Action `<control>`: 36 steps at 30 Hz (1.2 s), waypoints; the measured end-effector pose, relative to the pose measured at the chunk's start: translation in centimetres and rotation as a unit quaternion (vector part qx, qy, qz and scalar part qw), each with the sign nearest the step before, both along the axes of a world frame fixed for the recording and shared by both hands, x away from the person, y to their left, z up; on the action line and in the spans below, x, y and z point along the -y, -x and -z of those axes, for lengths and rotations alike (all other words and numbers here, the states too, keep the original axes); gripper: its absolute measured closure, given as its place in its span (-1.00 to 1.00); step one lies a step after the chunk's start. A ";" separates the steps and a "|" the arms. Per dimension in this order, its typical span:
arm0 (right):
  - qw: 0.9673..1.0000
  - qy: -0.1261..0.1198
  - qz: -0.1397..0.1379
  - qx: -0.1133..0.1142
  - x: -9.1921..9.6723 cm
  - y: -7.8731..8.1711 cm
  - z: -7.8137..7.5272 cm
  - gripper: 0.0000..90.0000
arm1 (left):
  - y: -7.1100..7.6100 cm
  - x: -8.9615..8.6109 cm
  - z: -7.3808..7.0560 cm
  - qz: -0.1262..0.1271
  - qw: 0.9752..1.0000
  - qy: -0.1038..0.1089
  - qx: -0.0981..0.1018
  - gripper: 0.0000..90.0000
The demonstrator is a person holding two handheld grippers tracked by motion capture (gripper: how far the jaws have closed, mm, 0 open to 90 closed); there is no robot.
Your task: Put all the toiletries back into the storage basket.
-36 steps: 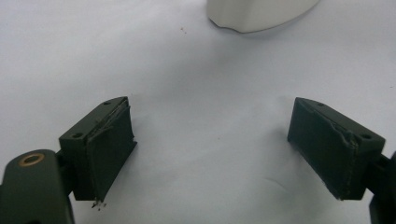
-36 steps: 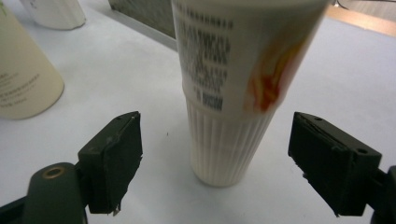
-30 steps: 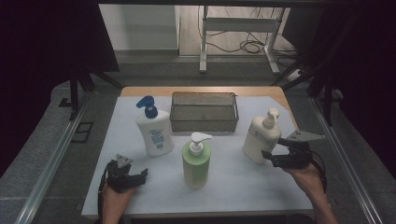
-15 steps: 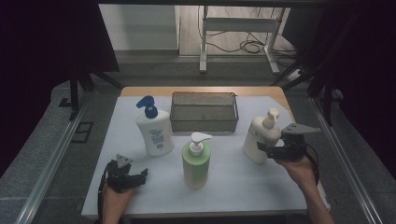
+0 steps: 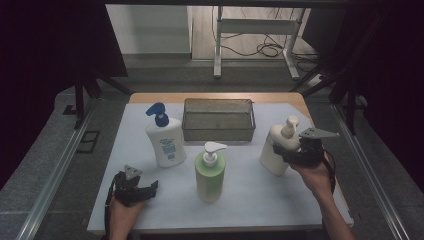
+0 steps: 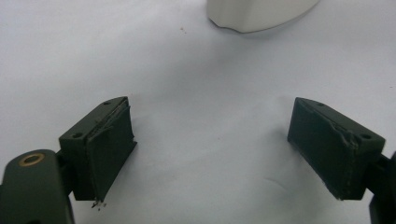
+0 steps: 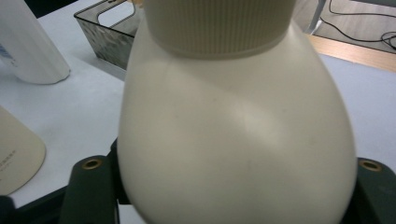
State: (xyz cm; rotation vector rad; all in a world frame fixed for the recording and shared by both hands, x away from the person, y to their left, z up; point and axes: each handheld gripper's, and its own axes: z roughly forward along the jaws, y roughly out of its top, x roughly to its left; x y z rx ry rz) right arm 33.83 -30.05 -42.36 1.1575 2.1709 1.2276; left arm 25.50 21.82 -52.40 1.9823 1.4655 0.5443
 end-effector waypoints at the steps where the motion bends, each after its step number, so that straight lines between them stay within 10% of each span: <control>1: 1.000 0.000 0.000 0.001 0.0 0.0 0.0 -0.24 | 0.0 0.0 0.0 0.000 1.000 0.000 0.000 -0.69; 36: 0.999 0.021 -0.038 0.016 -2.1 0.3 -3.0 -0.16 | 0.0 0.0 0.0 0.000 1.000 0.000 0.000 -0.69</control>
